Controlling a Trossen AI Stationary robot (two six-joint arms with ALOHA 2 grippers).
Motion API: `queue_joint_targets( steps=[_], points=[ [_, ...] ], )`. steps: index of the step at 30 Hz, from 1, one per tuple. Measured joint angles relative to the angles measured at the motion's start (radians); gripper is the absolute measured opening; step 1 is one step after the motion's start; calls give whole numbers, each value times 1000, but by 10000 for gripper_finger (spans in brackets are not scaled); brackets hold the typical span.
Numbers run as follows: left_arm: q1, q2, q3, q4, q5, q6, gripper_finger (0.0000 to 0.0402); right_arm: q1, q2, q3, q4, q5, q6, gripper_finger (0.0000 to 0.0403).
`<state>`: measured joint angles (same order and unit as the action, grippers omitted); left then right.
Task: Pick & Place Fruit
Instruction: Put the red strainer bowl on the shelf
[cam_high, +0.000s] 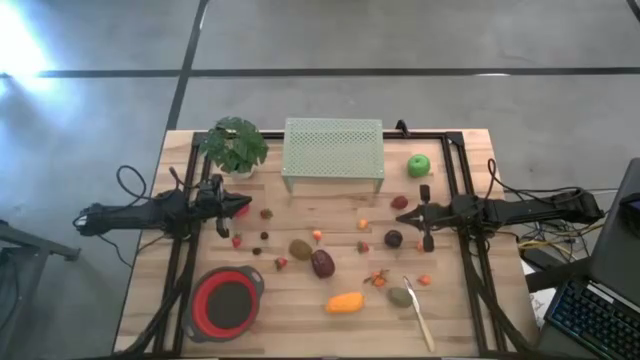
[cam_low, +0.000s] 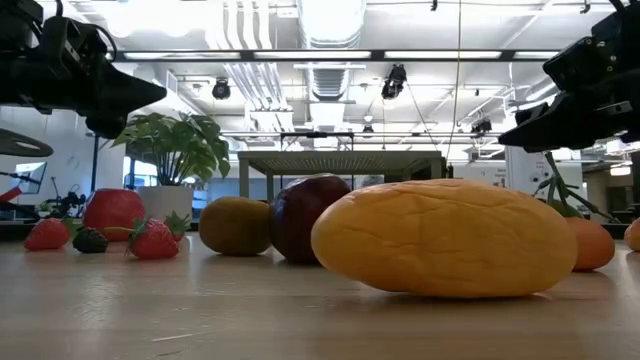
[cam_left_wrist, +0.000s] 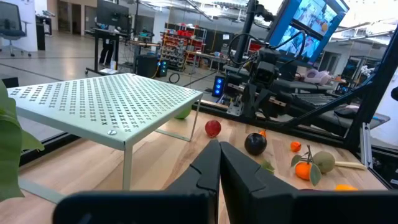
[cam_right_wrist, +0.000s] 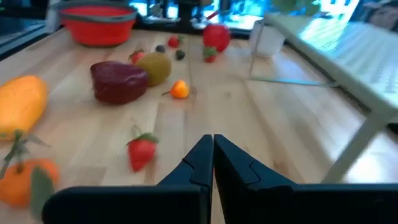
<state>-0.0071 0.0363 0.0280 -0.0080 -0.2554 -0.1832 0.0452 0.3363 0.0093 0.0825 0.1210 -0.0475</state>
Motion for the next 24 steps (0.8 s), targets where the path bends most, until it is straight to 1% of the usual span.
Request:
queue_joint_targets(
  steps=[2,6,9,12,16,18,24],
  points=[
    [0,0,0,0,0,0,12,0,2,0,63,65,52,8],
    [0,0,0,0,0,0,12,0,1,0,275,164,350,8],
    [0,0,0,0,0,0,12,0,0,0,409,194,449,9],
    [0,0,0,0,0,0,12,0,0,0,512,194,409,9],
    [0,0,0,0,0,0,12,0,0,1,571,196,206,8],
    [0,0,0,0,0,0,12,0,0,1,572,196,147,8],
    [0,0,0,0,0,0,12,0,0,1,544,182,311,8]
  ],
)
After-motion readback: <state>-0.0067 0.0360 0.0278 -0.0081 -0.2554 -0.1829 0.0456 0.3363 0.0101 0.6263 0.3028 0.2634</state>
